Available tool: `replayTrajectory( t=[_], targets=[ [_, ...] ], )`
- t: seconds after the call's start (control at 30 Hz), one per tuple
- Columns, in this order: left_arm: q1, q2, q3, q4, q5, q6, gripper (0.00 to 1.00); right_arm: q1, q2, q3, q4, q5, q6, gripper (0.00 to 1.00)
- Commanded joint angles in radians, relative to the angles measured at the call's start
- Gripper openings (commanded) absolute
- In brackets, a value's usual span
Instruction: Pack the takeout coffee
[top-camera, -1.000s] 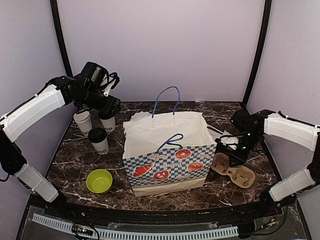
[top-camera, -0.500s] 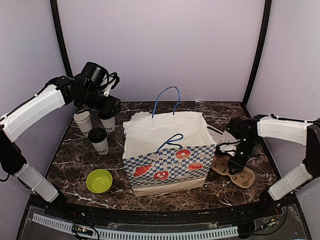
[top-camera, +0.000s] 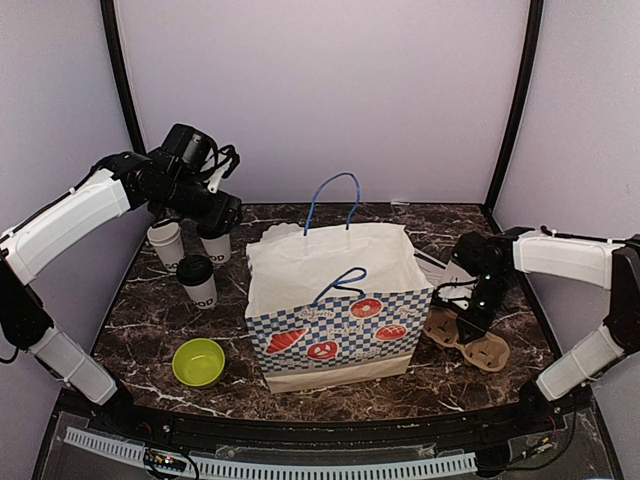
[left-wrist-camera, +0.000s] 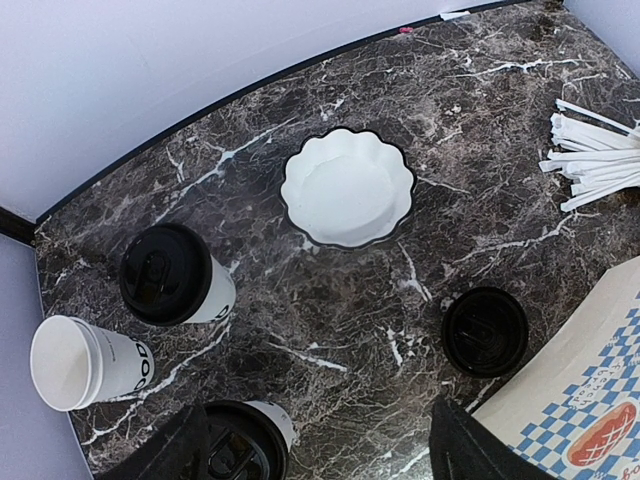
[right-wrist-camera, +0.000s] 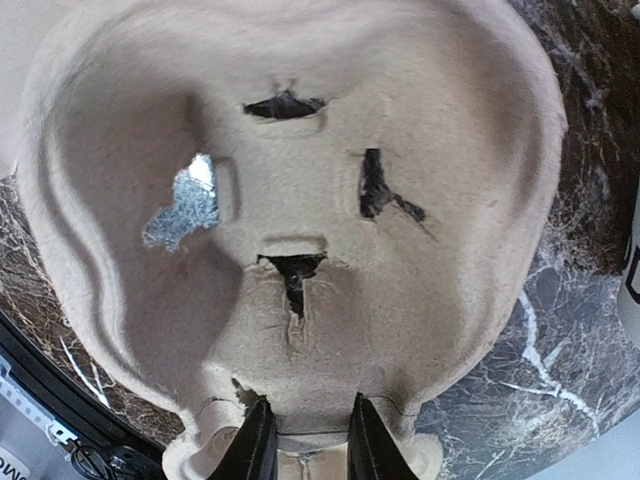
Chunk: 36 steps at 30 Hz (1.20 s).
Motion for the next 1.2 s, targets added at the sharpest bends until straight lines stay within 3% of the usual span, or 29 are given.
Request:
replayTrajectory(
  t=[0.0,0.4,0.6,0.77,0.93,1.07,1.17],
  targets=[
    [0.006,-0.014,0.002,-0.001,0.003,-0.001,0.77,-0.003,-0.054,0.055,-0.043,-0.028,-0.004,0.15],
    [0.005,0.003,0.066,-0.036,0.009,0.012,0.78,-0.051,-0.165,0.296,-0.151,-0.125,-0.123,0.12],
    [0.005,0.005,0.105,-0.072,0.000,0.019,0.78,-0.096,-0.108,0.615,-0.123,-0.161,-0.180,0.10],
    [0.005,-0.015,0.106,-0.075,0.010,0.002,0.78,-0.098,-0.043,0.922,-0.146,-0.387,-0.219,0.12],
    [0.006,-0.025,0.105,-0.096,-0.001,-0.006,0.78,-0.080,0.049,1.106,-0.205,-0.633,-0.208,0.17],
    [0.005,-0.026,0.111,-0.113,-0.009,-0.010,0.78,0.013,0.029,1.123,-0.112,-0.750,-0.167,0.22],
    [0.006,-0.027,0.111,-0.120,-0.014,-0.018,0.78,0.118,0.008,1.076,-0.010,-0.751,-0.122,0.24]
  ],
)
